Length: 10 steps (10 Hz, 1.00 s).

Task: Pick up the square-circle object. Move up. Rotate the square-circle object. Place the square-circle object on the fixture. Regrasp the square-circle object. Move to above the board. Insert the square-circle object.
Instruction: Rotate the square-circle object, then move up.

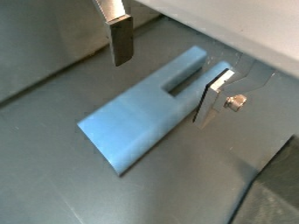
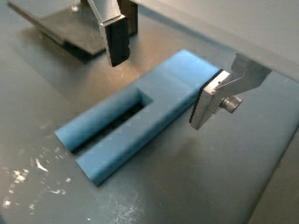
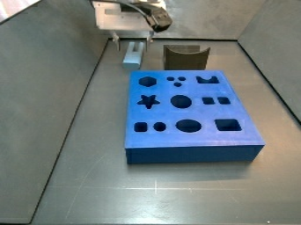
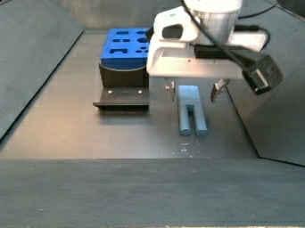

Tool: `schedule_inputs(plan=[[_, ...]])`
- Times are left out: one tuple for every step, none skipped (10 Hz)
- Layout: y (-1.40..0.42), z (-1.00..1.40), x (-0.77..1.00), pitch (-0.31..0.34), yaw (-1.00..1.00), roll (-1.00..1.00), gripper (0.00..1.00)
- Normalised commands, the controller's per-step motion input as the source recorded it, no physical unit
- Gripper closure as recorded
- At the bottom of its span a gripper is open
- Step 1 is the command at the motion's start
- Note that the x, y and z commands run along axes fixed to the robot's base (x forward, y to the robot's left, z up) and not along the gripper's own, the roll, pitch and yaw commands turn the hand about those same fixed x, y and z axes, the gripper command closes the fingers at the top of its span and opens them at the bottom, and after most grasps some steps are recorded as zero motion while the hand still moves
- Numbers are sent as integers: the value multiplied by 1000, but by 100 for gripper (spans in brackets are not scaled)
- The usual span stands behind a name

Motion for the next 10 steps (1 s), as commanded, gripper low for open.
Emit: schedule_inputs(plan=[[9,-523,37,-72,7,-99,0],[8,-451,35,-74,9,-105,0],[8,-280,30,-84,14,-118,0],[8,-212,32,-92,15,-122,0],[0,0,0,0,0,0,100],[0,833,0,0,0,0,100],[-1,814,-12,10,0,-1,100],[0,722,-28,28,-1,3,100],[2,552,-21,46,-3,14,100],[2,411,-13,59,-5,25,100]])
